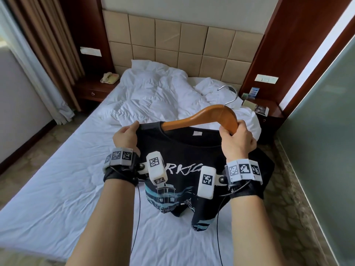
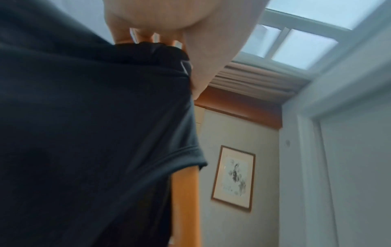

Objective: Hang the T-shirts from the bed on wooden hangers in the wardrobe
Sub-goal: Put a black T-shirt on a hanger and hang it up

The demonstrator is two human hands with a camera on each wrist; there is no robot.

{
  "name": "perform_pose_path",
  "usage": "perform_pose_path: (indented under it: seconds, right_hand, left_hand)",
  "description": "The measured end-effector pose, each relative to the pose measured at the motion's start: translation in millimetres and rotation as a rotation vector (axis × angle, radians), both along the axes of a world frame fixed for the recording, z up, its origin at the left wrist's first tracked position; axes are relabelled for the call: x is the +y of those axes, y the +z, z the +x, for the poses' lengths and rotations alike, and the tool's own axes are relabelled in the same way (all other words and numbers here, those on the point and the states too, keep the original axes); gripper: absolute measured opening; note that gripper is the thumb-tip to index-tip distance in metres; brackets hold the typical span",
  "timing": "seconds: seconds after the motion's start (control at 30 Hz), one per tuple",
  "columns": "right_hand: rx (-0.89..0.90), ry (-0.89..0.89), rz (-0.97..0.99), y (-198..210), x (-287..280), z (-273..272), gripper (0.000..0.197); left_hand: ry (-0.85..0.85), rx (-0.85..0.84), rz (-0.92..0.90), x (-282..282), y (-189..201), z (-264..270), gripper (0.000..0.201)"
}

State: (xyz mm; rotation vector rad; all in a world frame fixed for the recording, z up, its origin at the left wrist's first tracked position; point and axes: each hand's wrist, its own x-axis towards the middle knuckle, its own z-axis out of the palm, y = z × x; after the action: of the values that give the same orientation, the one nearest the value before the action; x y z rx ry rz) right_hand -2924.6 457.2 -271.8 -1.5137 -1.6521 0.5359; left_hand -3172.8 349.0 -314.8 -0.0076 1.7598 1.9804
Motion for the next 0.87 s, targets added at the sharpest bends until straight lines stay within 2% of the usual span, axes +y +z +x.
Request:
perform_pose_path:
  seconds: [0.07,0.13,0.2,0.3,0.4,0.43,0.57,0.67,0.8,0.87]
  right_hand:
    - [0.007,-0.013,-0.026,-0.3,-4.9,-13.2,0.023]
    - [0.019,-0.026,-0.052,-1.0,-7.2,-25.1,0.025]
    - [0.027,-0.032,-0.071,-2.1,-6.9,-34.6,0.026]
    - [0.021,-0.017,-0.091,-2.2,-9.2,-44.6,0.024]
    - [0.010,0.011,-0.116,-1.8,-15.2,-51.9,0.024]
    - [0.001,0.016,-0.120,-2.5,-17.2,-54.9,0.024]
    - [-0.060,0.047,-0.127,-4.1,-18.8,-64.1,0.020]
    - [-0.091,0.080,-0.112,-3.6,-18.9,-73.3,0.021]
    - [-0.125,0.113,-0.056,-5.1,-21.8,-87.6,0.020]
    - [-0.156,0.129,-0.043,-6.6,-24.9,-96.1,0.019]
  left_hand:
    - [-0.017,-0.165,0.053,-8.1,0.8,-13.9,0.017]
    - [-0.085,-0.263,0.070,-15.5,-0.3,-26.8,0.023]
    - [-0.145,-0.319,0.094,-20.3,-3.1,-38.2,0.031]
    - [-0.138,-0.342,0.101,-26.1,-3.9,-53.3,0.017]
    - [-0.072,-0.249,0.049,-28.8,-7.3,-71.8,0.047]
    - [-0.047,-0.242,0.043,-30.3,-8.2,-77.2,0.047]
    - [-0.025,-0.164,-0.016,-32.8,-11.4,-87.0,0.020]
    - [-0.026,0.001,-0.077,-31.8,-5.8,-88.1,0.004]
    - [-0.070,0.316,-0.151,-25.5,11.9,-79.4,0.015]
    - [-0.148,0.456,-0.122,-20.1,20.8,-72.1,0.021]
